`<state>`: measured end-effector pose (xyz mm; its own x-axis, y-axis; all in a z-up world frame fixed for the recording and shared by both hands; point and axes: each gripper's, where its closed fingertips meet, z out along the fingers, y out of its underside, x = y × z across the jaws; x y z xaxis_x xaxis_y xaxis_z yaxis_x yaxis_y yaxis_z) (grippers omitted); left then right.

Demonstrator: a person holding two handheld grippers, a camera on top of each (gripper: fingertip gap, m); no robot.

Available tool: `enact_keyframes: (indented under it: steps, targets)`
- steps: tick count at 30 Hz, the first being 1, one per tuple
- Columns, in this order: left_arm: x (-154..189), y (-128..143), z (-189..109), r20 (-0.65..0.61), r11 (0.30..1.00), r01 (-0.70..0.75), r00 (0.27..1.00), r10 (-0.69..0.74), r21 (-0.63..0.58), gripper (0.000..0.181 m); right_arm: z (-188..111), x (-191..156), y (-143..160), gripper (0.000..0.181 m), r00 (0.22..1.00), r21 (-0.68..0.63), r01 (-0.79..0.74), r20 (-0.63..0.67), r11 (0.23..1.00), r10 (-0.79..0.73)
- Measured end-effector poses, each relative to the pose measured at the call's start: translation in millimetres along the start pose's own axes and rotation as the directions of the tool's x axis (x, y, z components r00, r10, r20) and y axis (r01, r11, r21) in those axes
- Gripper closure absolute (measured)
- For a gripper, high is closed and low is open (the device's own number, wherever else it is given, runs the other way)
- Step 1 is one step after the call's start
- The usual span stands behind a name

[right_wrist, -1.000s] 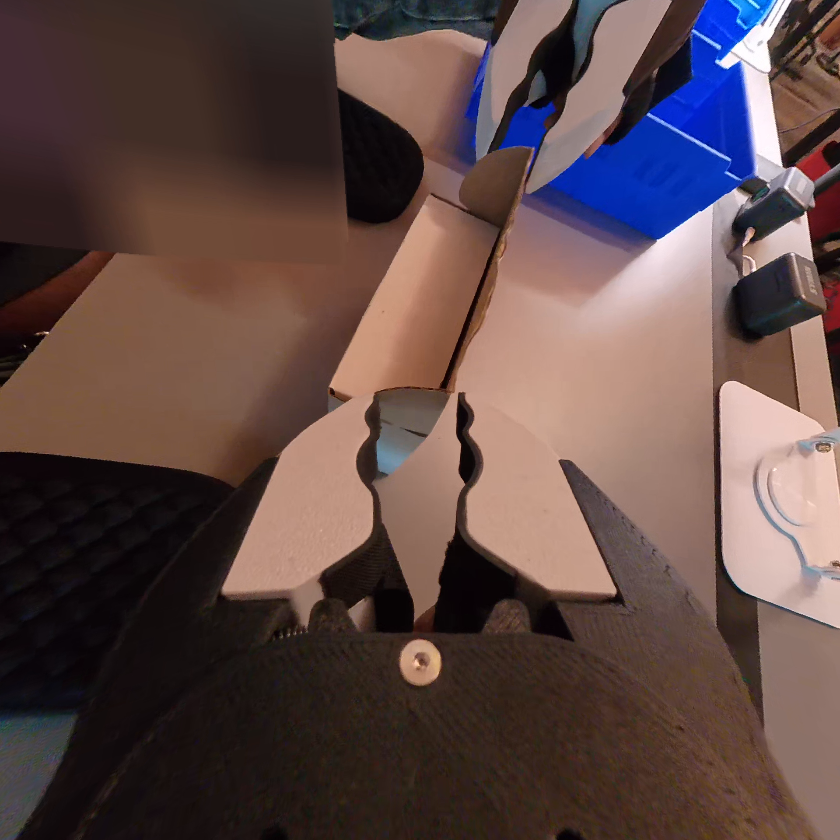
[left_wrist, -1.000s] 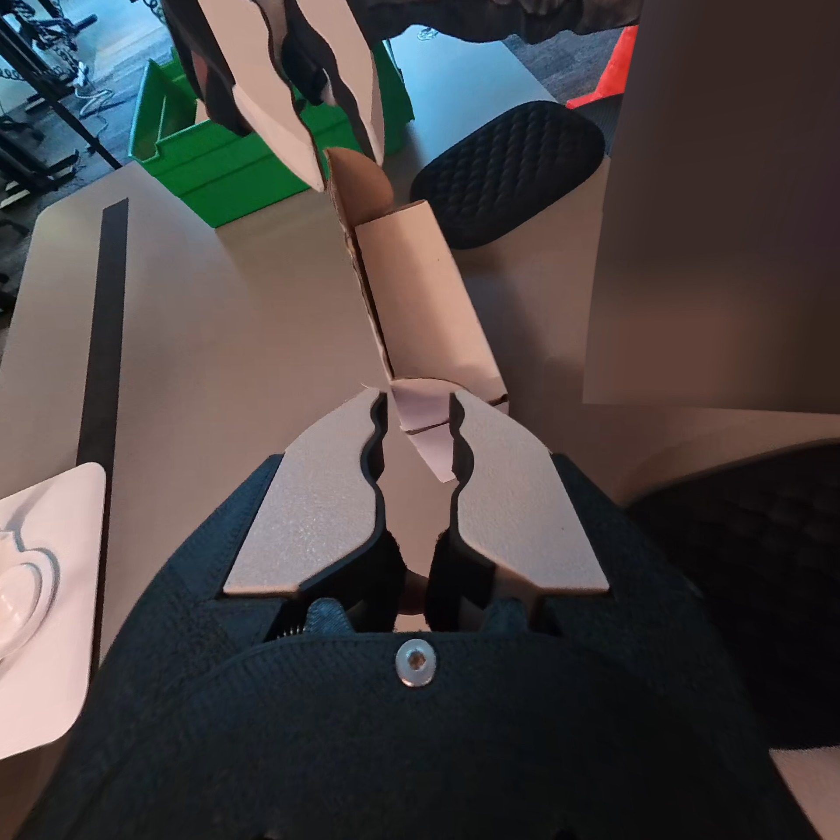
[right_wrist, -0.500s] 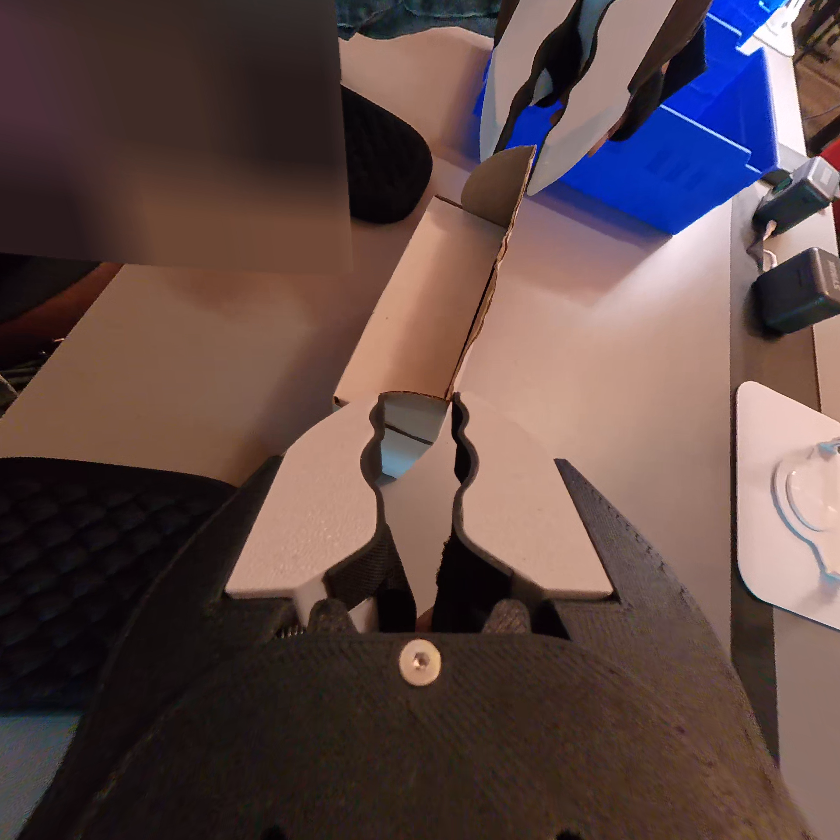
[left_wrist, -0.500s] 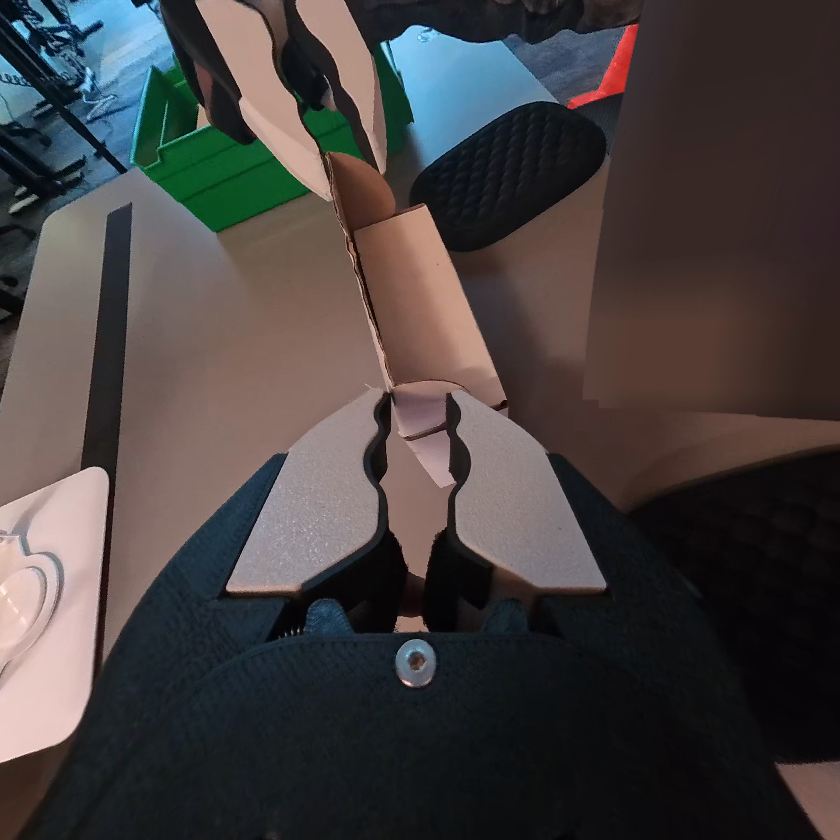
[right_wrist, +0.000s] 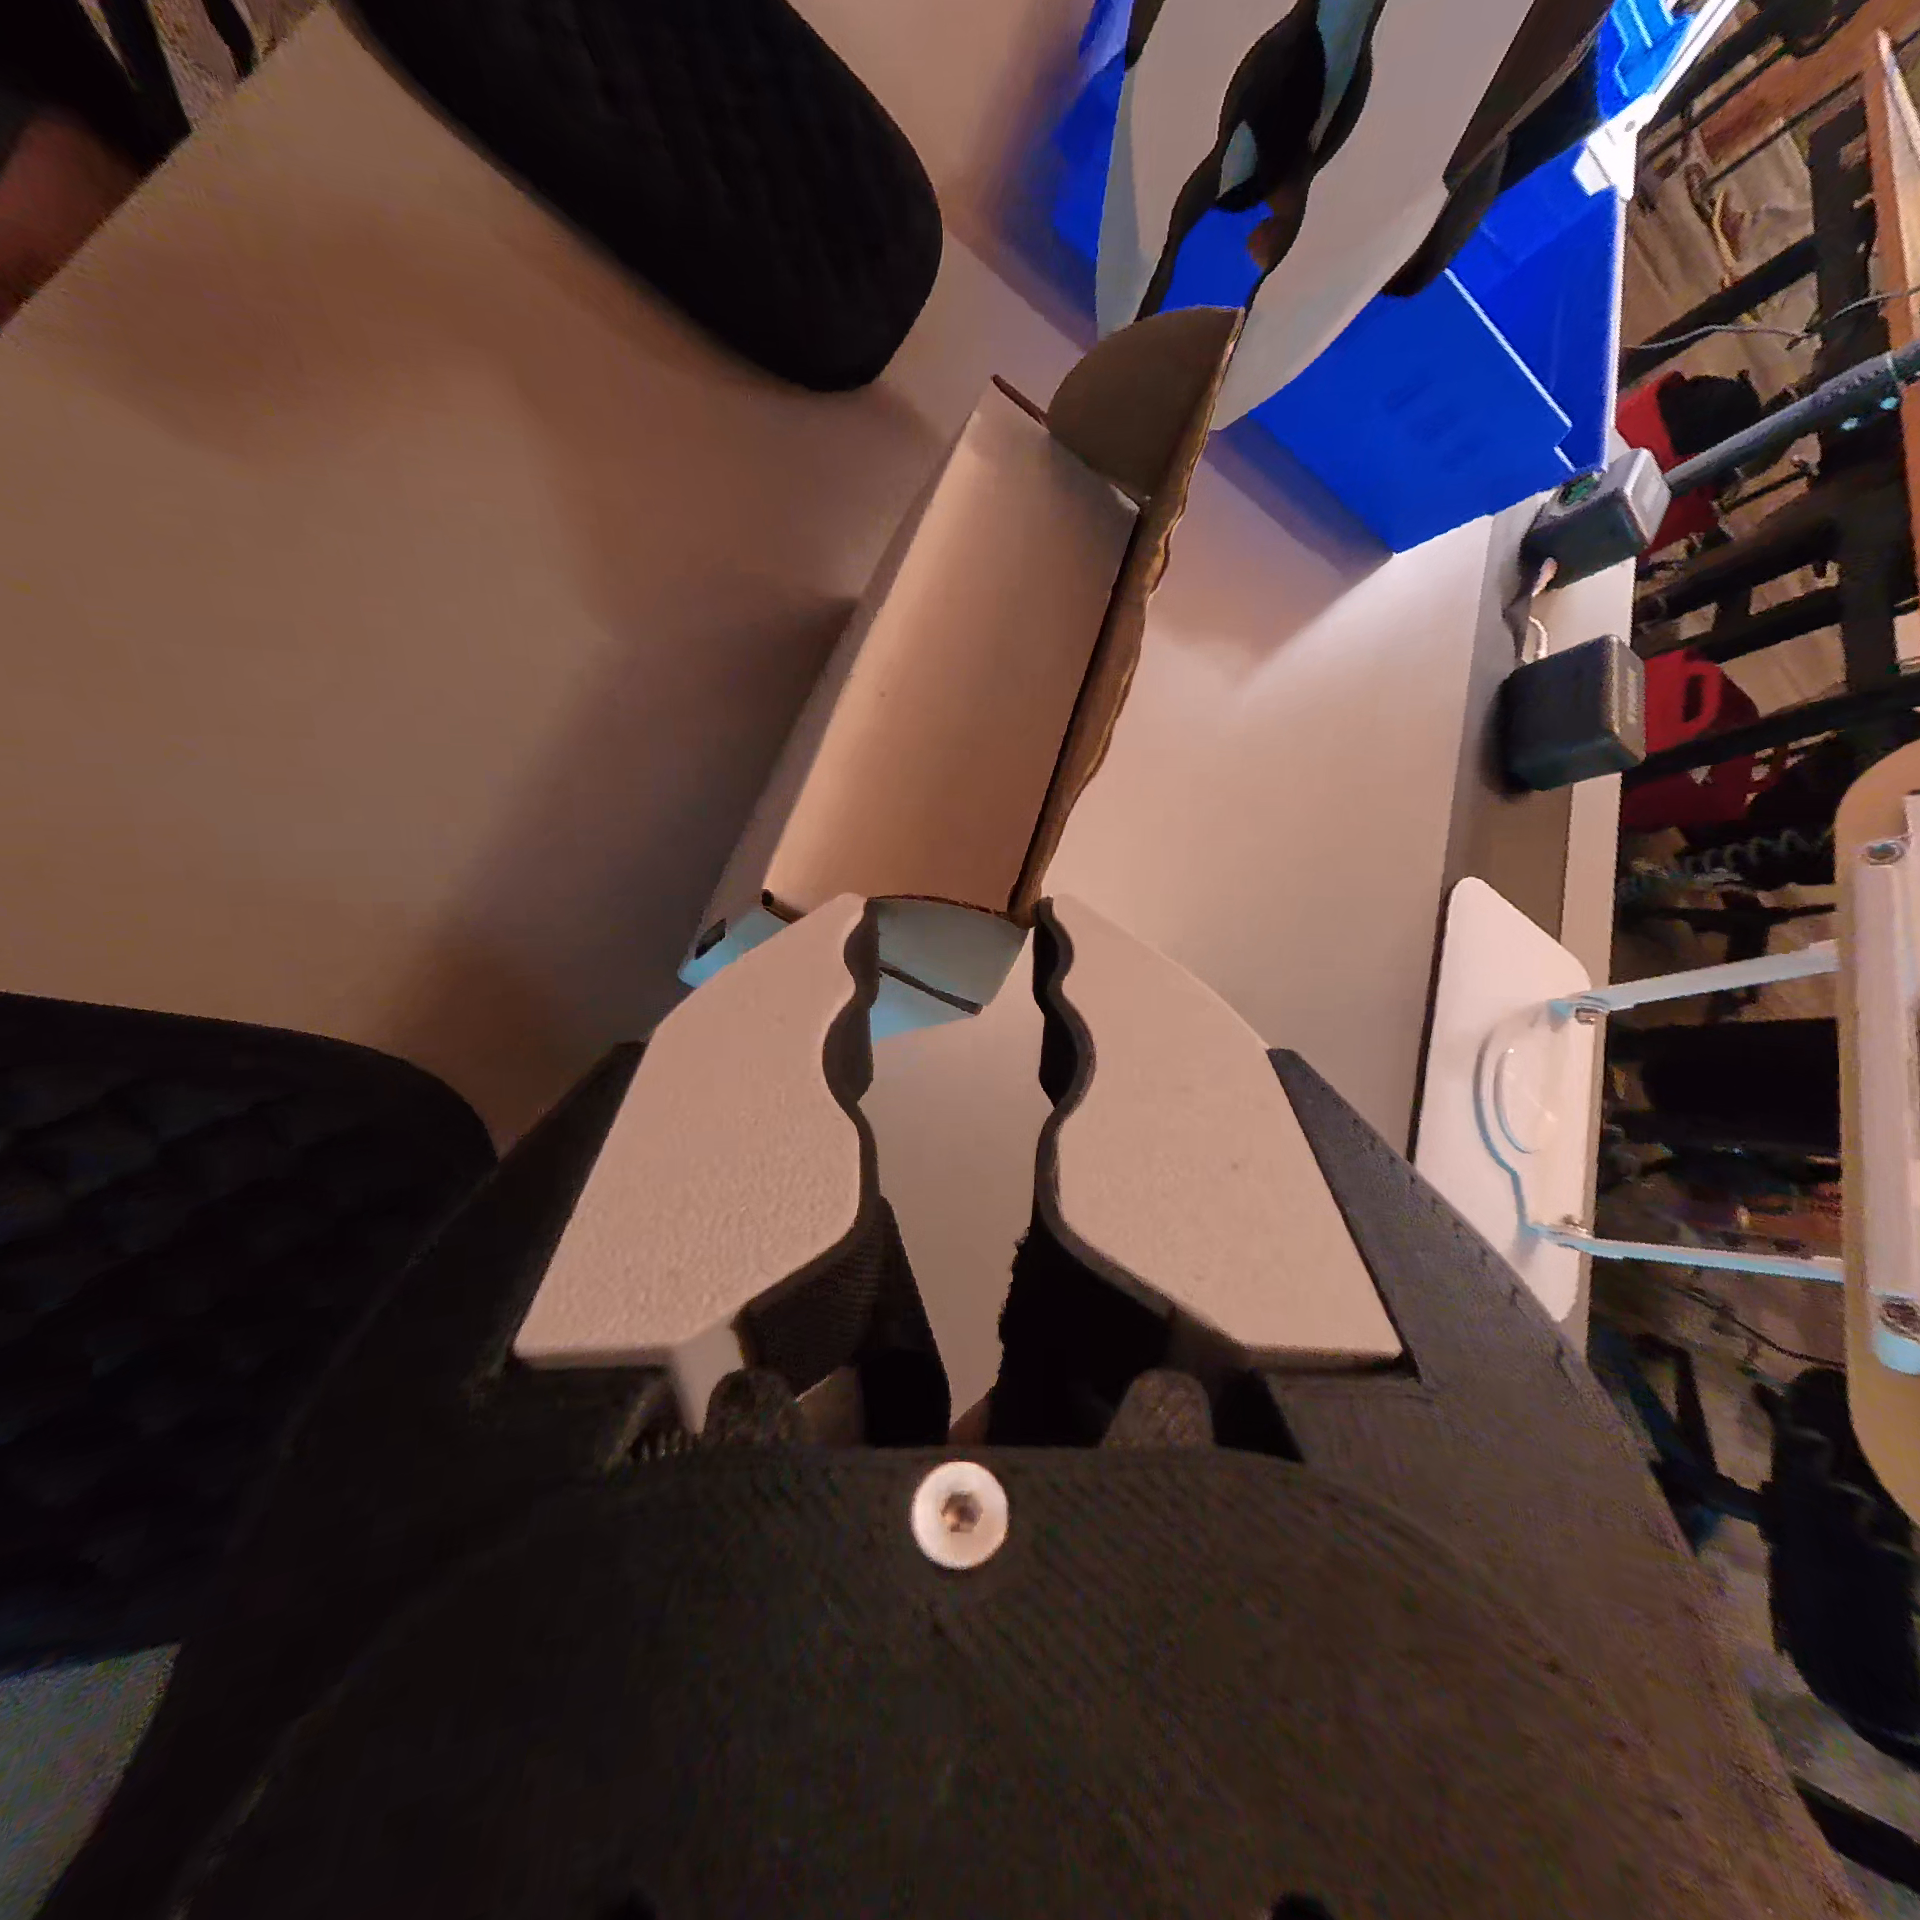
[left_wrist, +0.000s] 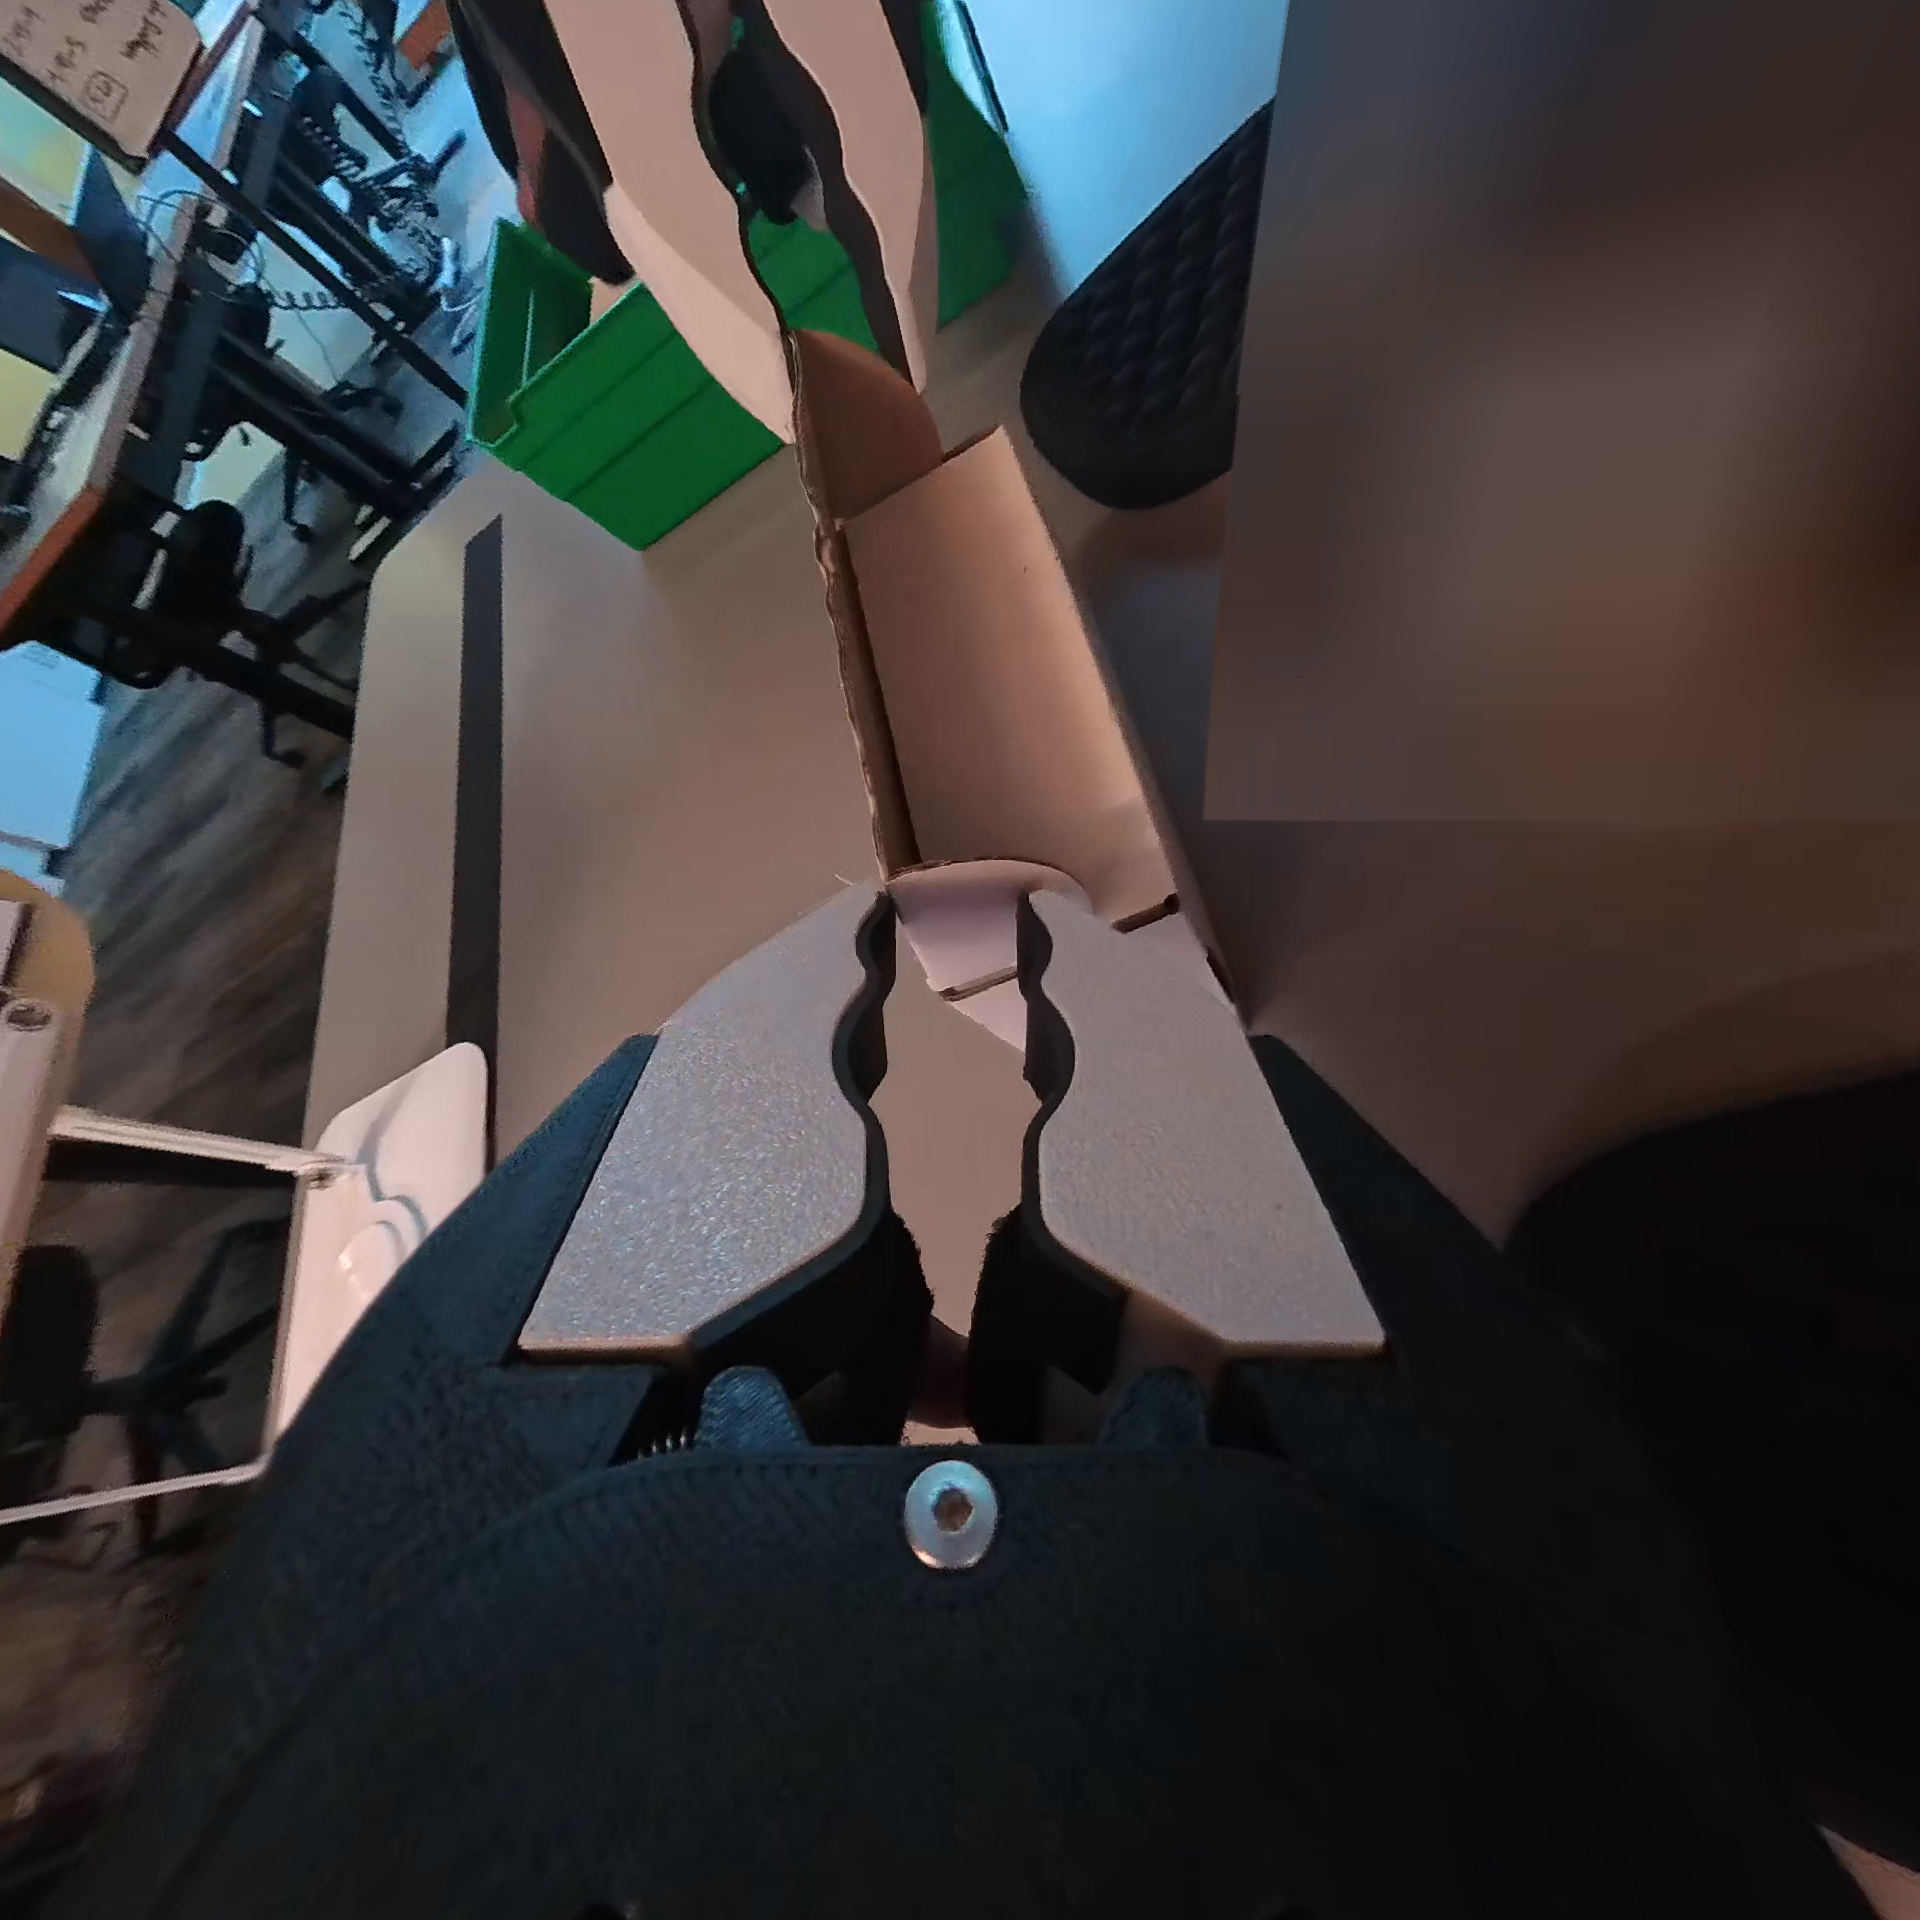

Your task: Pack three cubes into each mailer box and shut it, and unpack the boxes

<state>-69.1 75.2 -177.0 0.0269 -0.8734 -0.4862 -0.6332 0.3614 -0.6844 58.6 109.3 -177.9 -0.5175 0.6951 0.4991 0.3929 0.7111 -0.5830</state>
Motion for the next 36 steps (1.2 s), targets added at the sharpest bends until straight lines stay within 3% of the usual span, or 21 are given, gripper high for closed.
enact_keyframes:
  steps: [6,12,22,26,29,31,32,34,35,36]
  targets:
    - [-2,3,0,0.012,1.000,0.002,1.000,-0.001,-0.026,0.162,0,0,1,0.152,0.999,-0.021,0.013,-0.036,1.000,-0.014]
    - [-9,-8,-9,-0.110,0.947,0.310,0.947,-0.301,0.077,0.158,0,1,1,0.151,0.999,-0.023,0.005,-0.043,1.000,-0.006]
    - [4,1,-1,-0.067,0.992,0.121,0.991,-0.119,0.019,0.162,5,-4,6,0.153,0.998,-0.063,0.043,-0.031,0.997,-0.045]
    - [7,2,-1,-0.068,0.991,0.135,0.989,-0.134,0.013,0.162,7,-6,8,0.153,0.999,-0.066,0.030,-0.022,0.997,-0.032]
    - [3,0,-3,-0.047,0.981,0.189,0.981,-0.188,0.034,0.157,2,-4,3,0.143,0.995,0.018,-0.086,-0.042,0.996,0.087]
    - [-12,-14,-13,0.028,0.946,0.286,0.955,-0.294,0.153,0.153,-11,7,-12,0.135,0.951,0.180,-0.286,-0.067,0.941,0.302]
    - [-25,-20,-20,0.096,0.911,0.341,0.924,-0.370,0.232,0.151,-20,15,-20,0.139,0.903,0.287,-0.389,-0.072,0.875,0.424]
    - [-46,-30,-36,0.186,0.793,0.444,0.813,-0.552,0.418,0.155,-41,36,-30,0.160,0.767,0.512,-0.512,-0.088,0.689,0.635]
    - [-46,-32,-38,0.159,0.721,0.487,0.764,-0.625,0.492,0.161,-47,38,-31,0.180,0.694,0.590,-0.559,-0.052,0.583,0.718]
    - [-42,-32,-35,0.120,0.665,0.532,0.727,-0.676,0.524,0.167,-46,34,-31,0.180,0.635,0.619,-0.612,0.014,0.492,0.772]
